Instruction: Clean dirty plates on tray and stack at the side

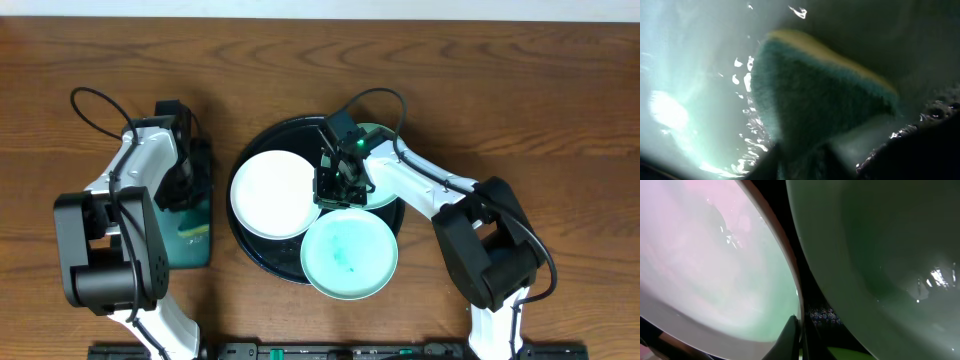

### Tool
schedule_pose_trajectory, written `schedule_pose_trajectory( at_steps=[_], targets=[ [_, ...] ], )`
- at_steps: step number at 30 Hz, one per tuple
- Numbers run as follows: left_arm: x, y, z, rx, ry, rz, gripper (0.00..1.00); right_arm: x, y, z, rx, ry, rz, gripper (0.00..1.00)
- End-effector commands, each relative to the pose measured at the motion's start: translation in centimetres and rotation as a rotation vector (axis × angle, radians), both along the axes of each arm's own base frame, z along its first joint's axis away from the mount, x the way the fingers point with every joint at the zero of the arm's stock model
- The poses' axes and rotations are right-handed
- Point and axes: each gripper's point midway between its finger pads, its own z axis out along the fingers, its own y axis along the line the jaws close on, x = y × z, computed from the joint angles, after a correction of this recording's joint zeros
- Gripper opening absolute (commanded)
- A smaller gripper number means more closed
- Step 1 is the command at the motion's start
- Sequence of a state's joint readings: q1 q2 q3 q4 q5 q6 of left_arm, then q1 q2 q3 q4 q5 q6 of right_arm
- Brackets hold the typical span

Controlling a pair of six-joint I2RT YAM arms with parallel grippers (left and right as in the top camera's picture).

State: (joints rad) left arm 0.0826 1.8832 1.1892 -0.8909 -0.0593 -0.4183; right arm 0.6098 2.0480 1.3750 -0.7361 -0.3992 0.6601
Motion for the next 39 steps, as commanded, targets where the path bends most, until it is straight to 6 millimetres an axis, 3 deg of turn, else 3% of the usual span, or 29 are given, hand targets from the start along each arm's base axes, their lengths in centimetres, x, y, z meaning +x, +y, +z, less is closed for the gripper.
schedule_pose_trajectory(
  at_steps=[1, 5, 10, 14, 19, 25, 30, 33, 37, 38, 39],
  targets=[
    [0.1, 0.1, 0.6, 0.0, -0.01, -0.005, 0.71, 0.2, -0.9, -0.4, -0.03, -0.014, 0.017, 0.02],
    [0.9, -0.6, 3.1, -0.038, -0.103, -0.002, 0.76, 0.2, -0.9, -0.4, -0.028, -0.017, 0.02, 0.01],
    [1.4, -1.2, 9.1, -0.054, -0.292, -0.006, 0.79, 0.8, -0.3, -0.2, 0.004, -0.059, 0.066, 0.02],
    [0.3, -1.3, 13.9, -0.042, -0.425, -0.014, 0.8, 1.5, 0.6, 0.7, 0.055, -0.097, 0.081, 0.01],
    [-1.9, -1.5, 17.6, -0.034, -0.519, -0.017, 0.8, 2.6, 0.9, 3.1, 0.106, -0.157, 0.071, 0.02],
    [-3.2, -1.6, 19.2, -0.03, -0.563, -0.019, 0.8, 3.2, 0.3, 7.3, 0.17, -0.215, 0.048, 0.02],
    [-3.2, -1.6, 19.2, -0.03, -0.563, -0.019, 0.8, 2.3, -0.6, 10.8, 0.267, -0.164, 0.009, 0.02],
    [-3.2, -1.6, 19.2, -0.03, -0.564, -0.019, 0.8, 2.0, -2.0, 11.8, 0.287, -0.124, -0.021, 0.02],
    [-3.2, -1.6, 19.2, -0.03, -0.564, -0.019, 0.8, 2.1, -3.3, 11.4, 0.263, -0.094, -0.056, 0.01],
    [-3.2, -1.6, 19.2, -0.03, -0.564, -0.019, 0.8, 2.2, -3.5, 11.3, 0.262, -0.099, -0.049, 0.11],
    [-3.2, -1.6, 19.2, -0.03, -0.564, -0.019, 0.81, 2.3, -3.7, 11.3, 0.256, -0.118, -0.029, 0.36]
  ],
)
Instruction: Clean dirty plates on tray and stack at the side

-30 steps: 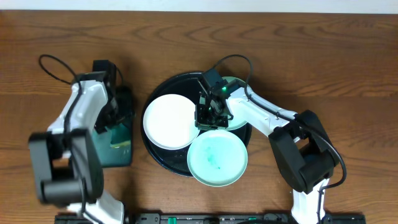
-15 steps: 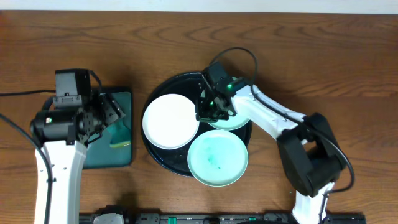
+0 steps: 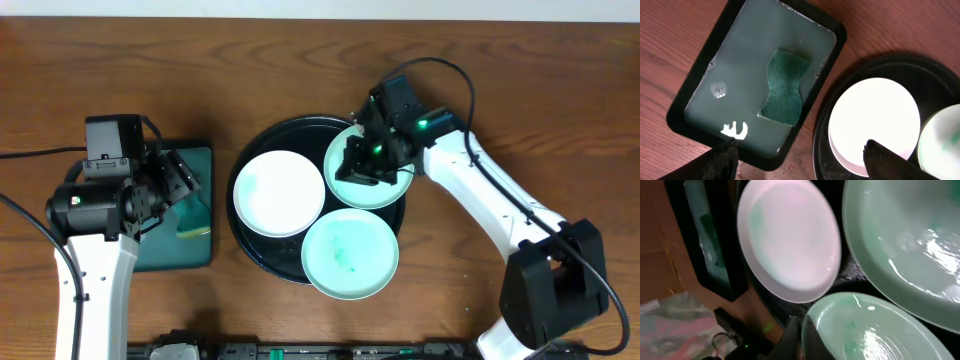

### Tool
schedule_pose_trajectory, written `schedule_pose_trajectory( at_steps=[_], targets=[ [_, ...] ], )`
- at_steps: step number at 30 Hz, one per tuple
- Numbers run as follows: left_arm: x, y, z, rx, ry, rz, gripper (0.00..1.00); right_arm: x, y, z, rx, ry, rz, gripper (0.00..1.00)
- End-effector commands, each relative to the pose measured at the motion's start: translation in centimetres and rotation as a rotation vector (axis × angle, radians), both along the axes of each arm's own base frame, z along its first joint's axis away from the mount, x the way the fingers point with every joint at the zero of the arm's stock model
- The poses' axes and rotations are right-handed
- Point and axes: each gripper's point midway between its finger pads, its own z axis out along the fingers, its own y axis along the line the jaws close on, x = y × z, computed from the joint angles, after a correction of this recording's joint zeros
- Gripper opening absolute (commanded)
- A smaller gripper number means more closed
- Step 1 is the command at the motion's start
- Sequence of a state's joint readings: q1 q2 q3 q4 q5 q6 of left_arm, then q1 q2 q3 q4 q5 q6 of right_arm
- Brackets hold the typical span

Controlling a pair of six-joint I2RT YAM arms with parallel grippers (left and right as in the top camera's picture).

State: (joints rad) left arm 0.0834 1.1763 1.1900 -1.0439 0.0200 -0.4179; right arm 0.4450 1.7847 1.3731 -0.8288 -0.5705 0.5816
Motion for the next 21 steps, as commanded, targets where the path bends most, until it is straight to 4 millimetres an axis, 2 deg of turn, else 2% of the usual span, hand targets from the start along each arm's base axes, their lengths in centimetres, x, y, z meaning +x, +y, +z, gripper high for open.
schedule_pose_trajectory(
  at_steps=[1, 3, 4, 5, 10, 13, 16, 19, 21],
  targets=[
    [0.0, 0.0, 0.3, 0.004, -0.006, -0.004, 0.8, 0.4, -0.6, 0.2, 0.0, -0.038, 0.028, 0.45],
    [0.0, 0.0, 0.3, 0.004, -0.007, -0.004, 0.8, 0.6, -0.8, -0.2, -0.04, -0.075, 0.05, 0.41],
    [0.0, 0.0, 0.3, 0.004, -0.007, -0.004, 0.8, 0.7, -0.9, -0.4, -0.064, -0.087, 0.052, 0.33],
    [0.0, 0.0, 0.3, 0.004, -0.007, -0.004, 0.81, 0.7, -1.0, -0.8, -0.097, -0.101, 0.052, 0.29],
    [0.0, 0.0, 0.2, 0.004, -0.005, -0.004, 0.8, 0.6, 0.5, -2.7, -0.175, -0.143, 0.092, 0.28],
    [0.0, 0.0, 0.2, 0.004, -0.004, -0.004, 0.8, -0.2, 1.6, -4.5, -0.19, -0.103, 0.107, 0.26],
    [0.0, 0.0, 0.2, 0.004, -0.003, -0.004, 0.81, -0.6, 1.7, -6.7, -0.25, -0.035, 0.055, 0.23],
    [0.0, 0.0, 0.2, 0.004, -0.003, -0.004, 0.8, -0.9, 1.7, -8.6, -0.28, 0.017, 0.024, 0.3],
    [0.0, 0.0, 0.2, 0.004, -0.003, -0.004, 0.8, -1.0, 1.7, -9.6, -0.287, 0.041, 0.015, 0.31]
  ],
)
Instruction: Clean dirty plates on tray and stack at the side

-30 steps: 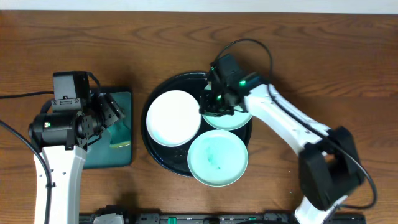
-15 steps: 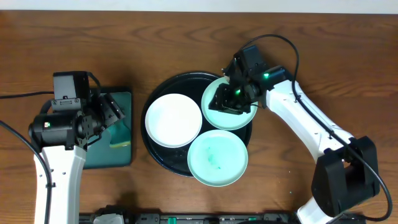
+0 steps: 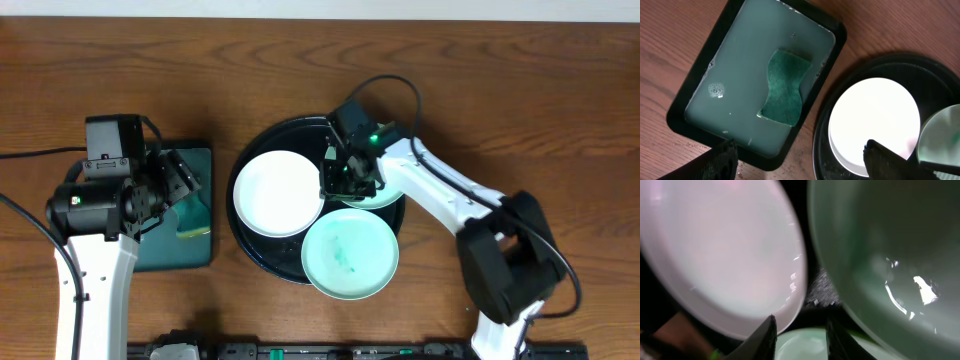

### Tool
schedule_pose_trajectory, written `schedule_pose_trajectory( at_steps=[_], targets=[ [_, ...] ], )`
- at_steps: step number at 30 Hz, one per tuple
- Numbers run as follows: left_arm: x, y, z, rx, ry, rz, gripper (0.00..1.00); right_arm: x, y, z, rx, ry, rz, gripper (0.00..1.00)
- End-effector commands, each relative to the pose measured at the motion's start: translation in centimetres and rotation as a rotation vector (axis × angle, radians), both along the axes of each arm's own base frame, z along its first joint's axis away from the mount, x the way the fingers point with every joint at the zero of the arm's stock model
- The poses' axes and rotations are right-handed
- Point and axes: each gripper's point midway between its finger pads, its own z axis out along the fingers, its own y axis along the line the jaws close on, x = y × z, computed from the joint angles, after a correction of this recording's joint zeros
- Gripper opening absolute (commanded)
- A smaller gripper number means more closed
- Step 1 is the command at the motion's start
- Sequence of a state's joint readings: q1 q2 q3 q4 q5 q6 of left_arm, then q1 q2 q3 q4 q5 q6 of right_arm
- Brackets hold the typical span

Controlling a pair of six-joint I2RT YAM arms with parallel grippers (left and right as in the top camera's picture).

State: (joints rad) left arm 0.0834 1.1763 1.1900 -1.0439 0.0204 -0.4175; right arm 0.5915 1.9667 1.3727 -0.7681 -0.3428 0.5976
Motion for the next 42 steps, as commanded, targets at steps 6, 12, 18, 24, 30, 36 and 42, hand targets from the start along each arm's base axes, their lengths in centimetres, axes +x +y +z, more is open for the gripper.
schedule_pose_trajectory(
  at_steps=[6, 12, 18, 24, 30, 36, 42],
  targets=[
    [-0.1, 0.0, 0.2, 0.003, 0.0, -0.004, 0.81, 0.8, 0.5, -2.3, -0.014, 0.013, -0.053, 0.31],
    [-0.1, 0.0, 0.2, 0.004, 0.0, -0.004, 0.81, 1.1, 1.2, -2.6, -0.011, -0.007, -0.064, 0.44],
    [-0.1, 0.0, 0.2, 0.003, 0.0, -0.004, 0.81, 0.4, 1.2, -4.7, -0.044, 0.046, -0.094, 0.38],
    [-0.1, 0.0, 0.2, 0.003, 0.0, -0.004, 0.81, 0.2, 1.6, -5.7, -0.03, 0.069, -0.086, 0.22],
    [-0.1, 0.0, 0.2, 0.003, 0.0, -0.004, 0.81, 0.3, 1.6, -5.8, -0.031, 0.067, -0.086, 0.01],
    [0.0, -0.8, 0.1, -0.037, -0.002, -0.024, 0.81, 0.4, 1.5, -5.5, -0.027, 0.049, -0.049, 0.01],
    [0.0, -0.7, 0.1, -0.036, -0.002, -0.024, 0.81, 0.9, 2.2, -1.7, 0.089, -0.01, 0.043, 0.01]
  ],
)
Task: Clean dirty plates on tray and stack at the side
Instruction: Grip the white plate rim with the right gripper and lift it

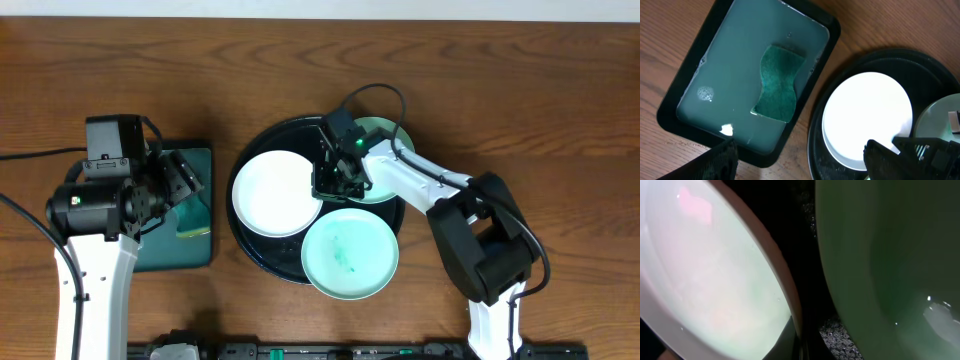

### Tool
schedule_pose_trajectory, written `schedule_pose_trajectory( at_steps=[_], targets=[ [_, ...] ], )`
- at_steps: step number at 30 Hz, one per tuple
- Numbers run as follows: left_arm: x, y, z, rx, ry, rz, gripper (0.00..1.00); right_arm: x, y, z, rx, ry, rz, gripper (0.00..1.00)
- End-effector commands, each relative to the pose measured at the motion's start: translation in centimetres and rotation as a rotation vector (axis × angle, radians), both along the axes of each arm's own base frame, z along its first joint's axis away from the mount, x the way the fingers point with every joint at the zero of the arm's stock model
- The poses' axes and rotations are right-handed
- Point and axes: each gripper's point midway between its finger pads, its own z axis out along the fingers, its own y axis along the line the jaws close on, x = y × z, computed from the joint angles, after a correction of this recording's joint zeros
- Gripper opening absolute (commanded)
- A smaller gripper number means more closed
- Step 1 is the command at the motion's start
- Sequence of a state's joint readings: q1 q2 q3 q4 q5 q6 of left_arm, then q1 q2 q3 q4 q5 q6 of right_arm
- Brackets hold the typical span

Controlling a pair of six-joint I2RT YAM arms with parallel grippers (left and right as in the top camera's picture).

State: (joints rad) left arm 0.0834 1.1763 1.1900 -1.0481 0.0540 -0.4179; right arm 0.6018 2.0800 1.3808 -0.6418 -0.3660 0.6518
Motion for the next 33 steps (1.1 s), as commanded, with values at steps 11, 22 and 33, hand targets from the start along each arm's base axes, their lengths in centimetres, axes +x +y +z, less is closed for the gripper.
schedule_pose_trajectory(
  at_steps=[11, 22, 33],
  targets=[
    [0.1, -0.1, 0.2, -0.005, -0.005, -0.009, 0.81, 2.0, -2.2, 11.3, 0.253, -0.158, 0.053, 0.01],
    [0.1, -0.1, 0.2, -0.005, -0.003, -0.009, 0.81, 3.5, -4.3, 12.8, 0.279, -0.277, 0.152, 0.01],
    [0.3, -0.1, -0.5, -0.007, 0.021, -0.009, 0.81, 4.8, -8.8, 9.8, -0.209, -0.434, 0.22, 0.01]
  ],
)
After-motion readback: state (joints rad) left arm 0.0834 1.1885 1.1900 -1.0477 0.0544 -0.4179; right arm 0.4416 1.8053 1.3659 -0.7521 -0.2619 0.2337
